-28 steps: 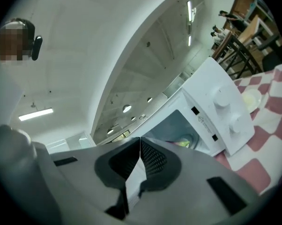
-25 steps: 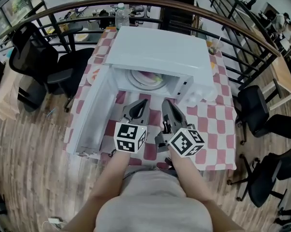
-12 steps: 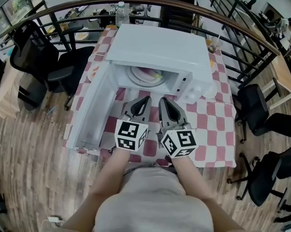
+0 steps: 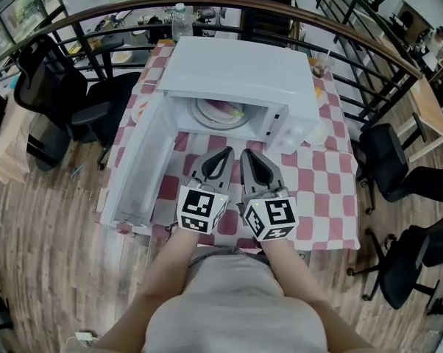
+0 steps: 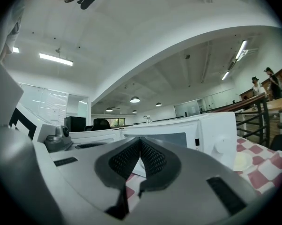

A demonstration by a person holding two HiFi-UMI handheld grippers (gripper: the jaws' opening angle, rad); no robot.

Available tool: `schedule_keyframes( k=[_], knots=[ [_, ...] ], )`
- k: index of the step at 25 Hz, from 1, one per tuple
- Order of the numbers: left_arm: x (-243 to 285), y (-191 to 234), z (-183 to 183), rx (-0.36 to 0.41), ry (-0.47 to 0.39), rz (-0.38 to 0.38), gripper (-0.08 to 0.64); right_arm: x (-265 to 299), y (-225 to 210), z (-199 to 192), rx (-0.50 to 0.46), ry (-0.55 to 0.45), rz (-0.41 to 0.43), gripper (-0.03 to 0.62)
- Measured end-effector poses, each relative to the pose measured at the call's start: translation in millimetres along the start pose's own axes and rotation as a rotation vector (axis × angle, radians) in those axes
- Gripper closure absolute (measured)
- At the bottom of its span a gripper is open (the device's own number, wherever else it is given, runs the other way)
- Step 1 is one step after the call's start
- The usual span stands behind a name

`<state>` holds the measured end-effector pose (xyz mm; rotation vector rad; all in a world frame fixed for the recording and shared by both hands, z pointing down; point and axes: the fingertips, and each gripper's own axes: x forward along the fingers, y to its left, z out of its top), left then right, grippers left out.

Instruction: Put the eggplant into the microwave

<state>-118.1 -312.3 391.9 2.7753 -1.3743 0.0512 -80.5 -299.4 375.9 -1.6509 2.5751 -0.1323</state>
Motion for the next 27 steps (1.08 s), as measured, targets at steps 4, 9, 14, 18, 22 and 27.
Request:
schedule_keyframes(
  k=[4, 9, 14, 18, 22, 27],
  knots=[
    [-2, -3, 2, -0.004, -0.006, -0.011, 0.561, -3, -1, -5, 0.01, 0.017, -0.004, 0.568],
    [-2, -9, 4, -0.004, -0.012, -0.03, 0.561, -6, -5, -7, 0.006, 0.027, -0.02, 0.568],
    [-1, -12, 3, -0.012, -0.013, -0.045, 0.561, -6, -7, -8, -0.013, 0.041, -0.046, 0.568],
    [0, -14, 3, -0.018, -0.018, -0.054, 0.561, -6, -8, -11, -0.046, 0.053, -0.052, 0.568],
    [1, -15, 6, -0.023, -0.028, -0.057, 0.561, -4, -8, -10, -0.064, 0.052, -0.053, 0.569],
    [3, -13, 7, -0.026, -0.032, -0.059, 0.561, -1, -9, -11, -0.083, 0.058, -0.053, 0.569]
  ],
)
